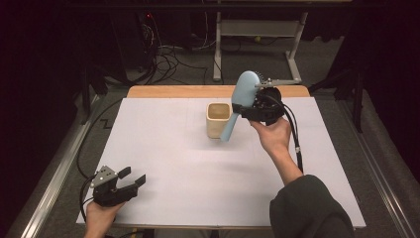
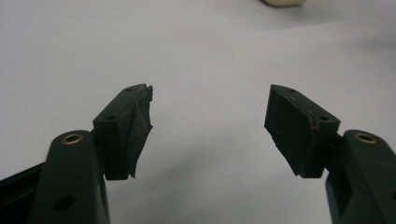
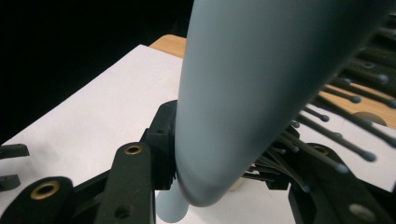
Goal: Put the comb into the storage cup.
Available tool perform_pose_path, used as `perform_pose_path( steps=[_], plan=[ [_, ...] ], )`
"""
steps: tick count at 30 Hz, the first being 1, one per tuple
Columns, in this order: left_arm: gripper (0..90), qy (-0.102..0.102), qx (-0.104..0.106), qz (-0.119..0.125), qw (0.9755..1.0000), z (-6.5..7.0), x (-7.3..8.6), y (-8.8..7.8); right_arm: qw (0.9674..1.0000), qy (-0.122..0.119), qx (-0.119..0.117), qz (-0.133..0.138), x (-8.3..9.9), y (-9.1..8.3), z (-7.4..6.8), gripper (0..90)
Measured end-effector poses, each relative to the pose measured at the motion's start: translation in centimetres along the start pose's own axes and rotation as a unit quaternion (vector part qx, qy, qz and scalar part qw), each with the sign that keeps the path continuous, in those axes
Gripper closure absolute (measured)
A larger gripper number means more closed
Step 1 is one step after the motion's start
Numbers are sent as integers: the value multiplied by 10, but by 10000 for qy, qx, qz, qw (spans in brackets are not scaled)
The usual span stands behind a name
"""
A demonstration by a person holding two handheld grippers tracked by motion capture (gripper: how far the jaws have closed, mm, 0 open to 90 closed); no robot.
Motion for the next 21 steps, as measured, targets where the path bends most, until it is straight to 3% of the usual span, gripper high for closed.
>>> perform_pose_path(
  steps=[21],
  plan=[
    [323,-7,-19,-67,10000,-1,0,1,9999,94,105,56,-9,10,12,570]
  ],
)
Point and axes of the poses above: each handheld gripper's, and its own axes: y roughly forward along the jaws, x roughly out of its underside, z roughly to its right, the point moved 3 cm from there along y, roughly forward along the jaws, and after that the axes turned 13 degrees about -y, right-handed, at the moved point
